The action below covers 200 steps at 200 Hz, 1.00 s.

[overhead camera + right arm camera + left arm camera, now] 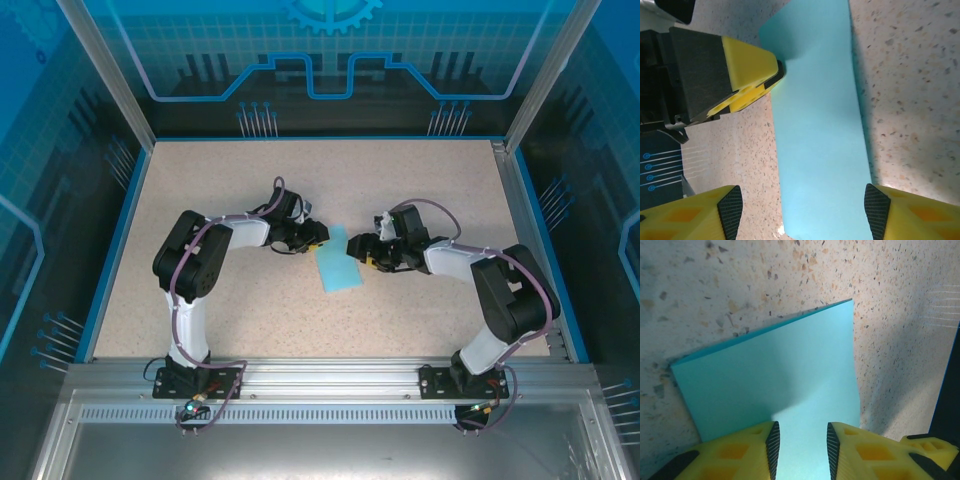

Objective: Fold a paper plane with a square sheet of paper (pick it up from the middle)
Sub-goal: Third fold the triangle at the center of the table.

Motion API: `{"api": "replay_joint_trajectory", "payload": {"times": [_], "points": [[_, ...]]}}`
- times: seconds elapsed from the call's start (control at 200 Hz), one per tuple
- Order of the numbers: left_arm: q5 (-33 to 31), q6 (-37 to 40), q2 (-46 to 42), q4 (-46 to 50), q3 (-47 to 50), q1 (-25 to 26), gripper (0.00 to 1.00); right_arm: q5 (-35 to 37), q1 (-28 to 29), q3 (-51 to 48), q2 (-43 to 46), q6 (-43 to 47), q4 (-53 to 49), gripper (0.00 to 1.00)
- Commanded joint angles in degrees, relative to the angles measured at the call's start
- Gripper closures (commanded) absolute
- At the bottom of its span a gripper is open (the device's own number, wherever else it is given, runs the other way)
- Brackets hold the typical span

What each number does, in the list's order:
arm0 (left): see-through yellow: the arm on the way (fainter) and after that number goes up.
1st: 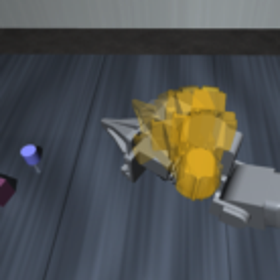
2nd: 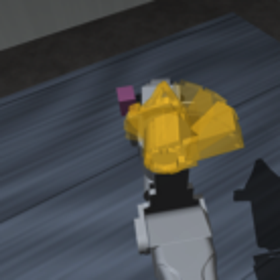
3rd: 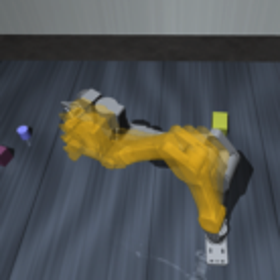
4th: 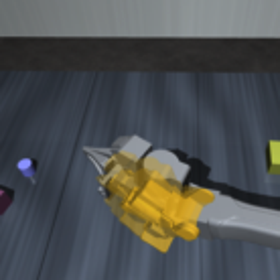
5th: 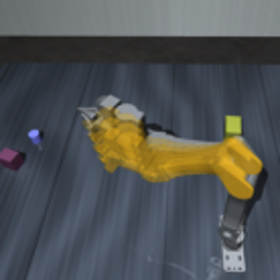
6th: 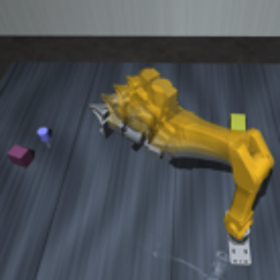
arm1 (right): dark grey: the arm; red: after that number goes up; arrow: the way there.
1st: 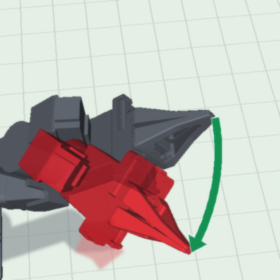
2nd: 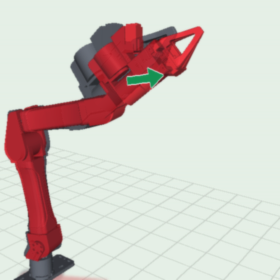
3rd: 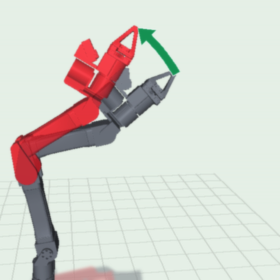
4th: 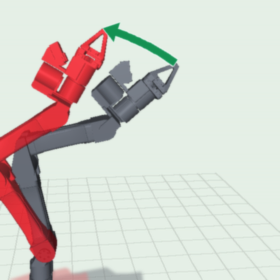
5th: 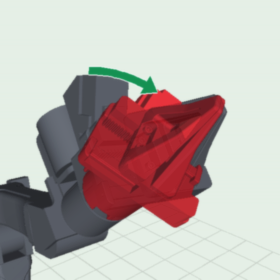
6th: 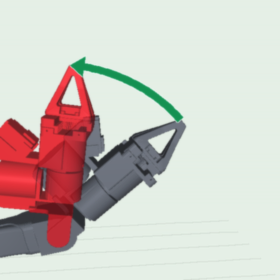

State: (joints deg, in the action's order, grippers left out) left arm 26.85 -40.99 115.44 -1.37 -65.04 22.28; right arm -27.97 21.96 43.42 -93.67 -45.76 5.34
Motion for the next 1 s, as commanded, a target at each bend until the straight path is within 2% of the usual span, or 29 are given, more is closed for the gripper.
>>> {"api": "replay_joint_trajectory", "payload": {"times": [0.0, 0.12, 0.275, 0.41, 0.57, 0.725, 0.995], "points": [[-2.71, 0.36, 0.67, 6.47, 1.67, -0.22, 0.65, -4.05, -0.79, -0.12, -1.62, 1.44, 1.61, 0.32], [-2.63, 0.3, 0.75, 6.4, 1.67, -0.26, 0.65, -6.38, 0.15, 0.5, -3.76, 0.62, 2.91, 0.35], [-2.76, 0.46, 0.35, 6.49, 1.75, -0.25, 0.65, 0.01, 0.72, 1.18, -2.68, 1.15, -2.59, 0.35], [-2.69, 0.45, 0.44, 6.49, 1.71, -0.23, 0.65, 1.66, 1.33, 2.02, -2.36, 2.78, -5.25, 0.35], [-2.63, 0.39, 0.5, 6.47, 1.59, -0.24, 0.65, -2.22, 1.64, 3.23, -5.43, 2.75, -4.05, 0.35], [-2.2, 0.62, 0.24, 6.21, 1.66, -0.25, 0.65, -5.46, 2.63, 4.77, -7.63, 2.17, -1.92, 0.43], [-0.04, 3.24, -0.56, 6.22, 0.12, -0.22, 0.62, -4.93, 2.04, 6.63, -10.09, 1.73, -2.01, 0.59]]}}
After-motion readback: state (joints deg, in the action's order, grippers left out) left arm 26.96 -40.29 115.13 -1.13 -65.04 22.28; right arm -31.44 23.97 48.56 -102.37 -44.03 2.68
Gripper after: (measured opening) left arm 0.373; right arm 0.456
